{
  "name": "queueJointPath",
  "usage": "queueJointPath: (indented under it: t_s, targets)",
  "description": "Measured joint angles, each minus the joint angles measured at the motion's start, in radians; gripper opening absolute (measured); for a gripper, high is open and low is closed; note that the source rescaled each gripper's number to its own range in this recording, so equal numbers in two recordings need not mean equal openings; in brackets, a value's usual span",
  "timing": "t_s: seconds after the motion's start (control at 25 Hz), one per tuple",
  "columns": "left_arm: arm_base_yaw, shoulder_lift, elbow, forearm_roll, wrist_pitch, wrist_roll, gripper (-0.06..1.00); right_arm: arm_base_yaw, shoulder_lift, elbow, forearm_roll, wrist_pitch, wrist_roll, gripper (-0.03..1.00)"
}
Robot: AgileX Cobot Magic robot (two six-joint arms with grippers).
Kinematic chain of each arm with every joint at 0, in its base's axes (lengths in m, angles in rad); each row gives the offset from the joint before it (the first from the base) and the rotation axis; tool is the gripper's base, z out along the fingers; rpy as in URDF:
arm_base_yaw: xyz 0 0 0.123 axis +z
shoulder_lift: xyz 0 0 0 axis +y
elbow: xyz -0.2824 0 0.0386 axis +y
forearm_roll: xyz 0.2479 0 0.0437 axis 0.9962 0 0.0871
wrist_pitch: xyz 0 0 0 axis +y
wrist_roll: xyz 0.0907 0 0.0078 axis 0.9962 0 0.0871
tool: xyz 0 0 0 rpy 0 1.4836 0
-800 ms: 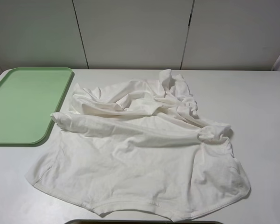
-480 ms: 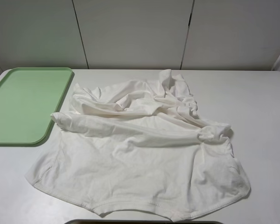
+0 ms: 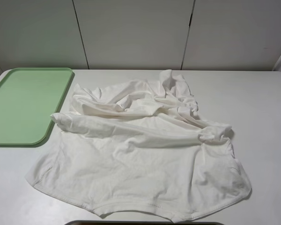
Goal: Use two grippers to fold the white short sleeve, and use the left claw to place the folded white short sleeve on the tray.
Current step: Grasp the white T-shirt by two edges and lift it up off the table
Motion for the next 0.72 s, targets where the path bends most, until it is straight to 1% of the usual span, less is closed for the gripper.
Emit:
queueJointPath:
  t_s: [0.2,0.28,0.6,0.68,0.72]
  targets:
    - [-0.003,0.000,0.000,0.000,0.000,0.000,1.00,0.000,0.000,0.000,0.000,0.000,0.000,1.00]
    - [-0.017,0.000,0.000,0.000,0.000,0.000,1.00,0.000,0.000,0.000,0.000,0.000,0.000,1.00]
    - [-0.017,0.000,0.000,0.000,0.000,0.000,1.00,0.008,0.000,0.000,0.000,0.000,0.000,1.00]
    - [-0.027,0.000,0.000,0.003,0.000,0.002,1.00,0.008,0.000,0.000,0.000,0.000,0.000,1.00]
    - [-0.040,0.000,0.000,0.016,0.000,0.017,1.00,0.008,0.000,0.000,0.000,0.000,0.000,1.00]
